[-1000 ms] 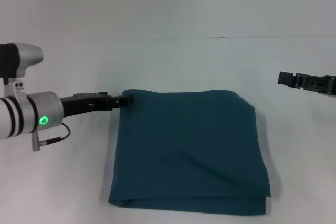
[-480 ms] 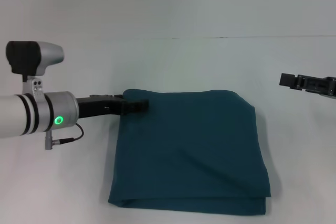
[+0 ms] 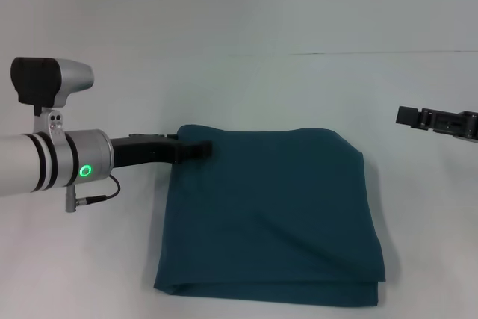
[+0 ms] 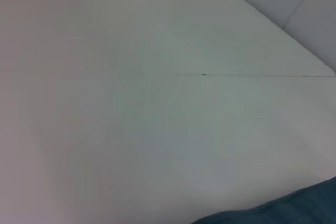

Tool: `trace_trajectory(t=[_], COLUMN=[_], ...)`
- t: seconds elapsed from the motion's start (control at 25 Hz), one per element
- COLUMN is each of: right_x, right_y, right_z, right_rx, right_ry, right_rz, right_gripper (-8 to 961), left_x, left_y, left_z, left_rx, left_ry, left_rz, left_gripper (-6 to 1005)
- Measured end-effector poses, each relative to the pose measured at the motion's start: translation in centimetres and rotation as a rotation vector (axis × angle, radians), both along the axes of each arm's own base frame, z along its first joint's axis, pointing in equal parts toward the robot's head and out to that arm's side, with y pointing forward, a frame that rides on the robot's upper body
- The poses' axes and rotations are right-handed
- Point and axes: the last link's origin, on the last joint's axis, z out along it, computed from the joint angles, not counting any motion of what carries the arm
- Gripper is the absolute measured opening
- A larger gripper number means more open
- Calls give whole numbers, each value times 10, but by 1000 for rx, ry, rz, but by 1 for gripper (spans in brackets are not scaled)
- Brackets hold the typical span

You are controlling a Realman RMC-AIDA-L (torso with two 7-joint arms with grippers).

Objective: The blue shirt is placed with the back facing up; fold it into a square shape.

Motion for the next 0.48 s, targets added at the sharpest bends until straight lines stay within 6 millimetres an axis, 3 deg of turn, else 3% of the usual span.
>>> trace_trajectory(t=[0.12,0.24,0.48], right_x=[0,1,1], right_y=[0,-1,-1], right_z=[0,0,0], right_rx=[0,1,2], right_ry=[0,-1,-3], right_rz=[0,-2,0], right_gripper=[926,926,926], left_x=[0,0,1], left_y=[0,0,0], left_z=[0,0,-1], left_rx=[1,2,2], left_ry=[1,-1,-6], left_rz=[2,3,3], left_gripper=[903,687,436])
